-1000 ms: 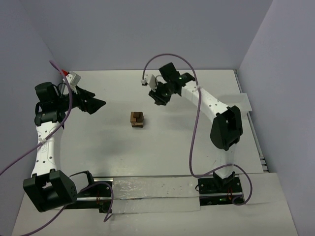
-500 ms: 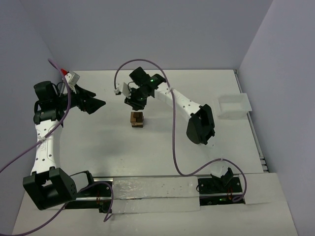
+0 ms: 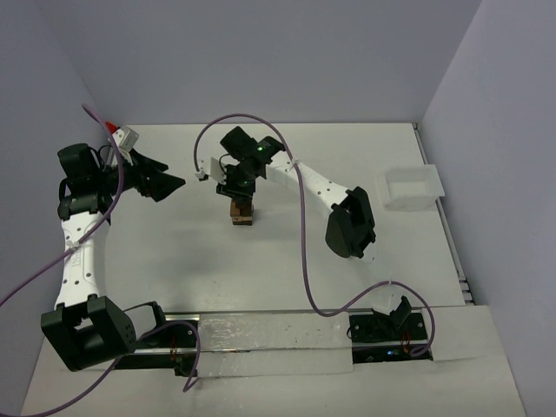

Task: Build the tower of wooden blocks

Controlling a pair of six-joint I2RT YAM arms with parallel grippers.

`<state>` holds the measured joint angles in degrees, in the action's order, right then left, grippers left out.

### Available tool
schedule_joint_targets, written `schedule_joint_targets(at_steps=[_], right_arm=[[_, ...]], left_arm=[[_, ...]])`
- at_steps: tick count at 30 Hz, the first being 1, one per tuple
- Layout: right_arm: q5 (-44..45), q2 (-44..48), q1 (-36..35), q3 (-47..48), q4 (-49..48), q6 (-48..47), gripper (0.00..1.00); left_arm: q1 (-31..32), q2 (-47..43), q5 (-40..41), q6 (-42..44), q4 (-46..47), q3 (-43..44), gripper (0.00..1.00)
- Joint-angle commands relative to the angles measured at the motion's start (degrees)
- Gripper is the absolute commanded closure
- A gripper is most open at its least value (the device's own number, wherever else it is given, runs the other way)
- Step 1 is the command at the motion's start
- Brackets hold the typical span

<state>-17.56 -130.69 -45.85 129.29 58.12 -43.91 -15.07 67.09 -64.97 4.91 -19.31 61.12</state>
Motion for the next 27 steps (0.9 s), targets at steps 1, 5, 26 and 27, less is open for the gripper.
schedule_joint_targets(at_steps=[1, 5, 26, 27], right_arm=[[-0.6, -0.3, 0.4, 0.3, 2.1, -1.2, 1.00], [-1.0, -0.7, 0.6, 0.5, 2.5, -1.0, 1.00], [-2.1, -2.0, 1.4, 1.6, 2.7, -0.7, 0.89], [-2.2, -1.9, 1.4, 1.7, 2.7, -0.7, 0.88]], left_arm=[[-0.5, -1.1, -1.9, -0.2, 2.3, 0.5, 0.01], [-0.4, -1.1, -1.7, -0.1, 2.2, 0.7, 0.01], [-0.4, -0.1, -1.6, -0.4, 2.8, 0.6, 0.01], [-0.4, -0.1, -1.6, -0.5, 2.9, 0.5, 0.01]])
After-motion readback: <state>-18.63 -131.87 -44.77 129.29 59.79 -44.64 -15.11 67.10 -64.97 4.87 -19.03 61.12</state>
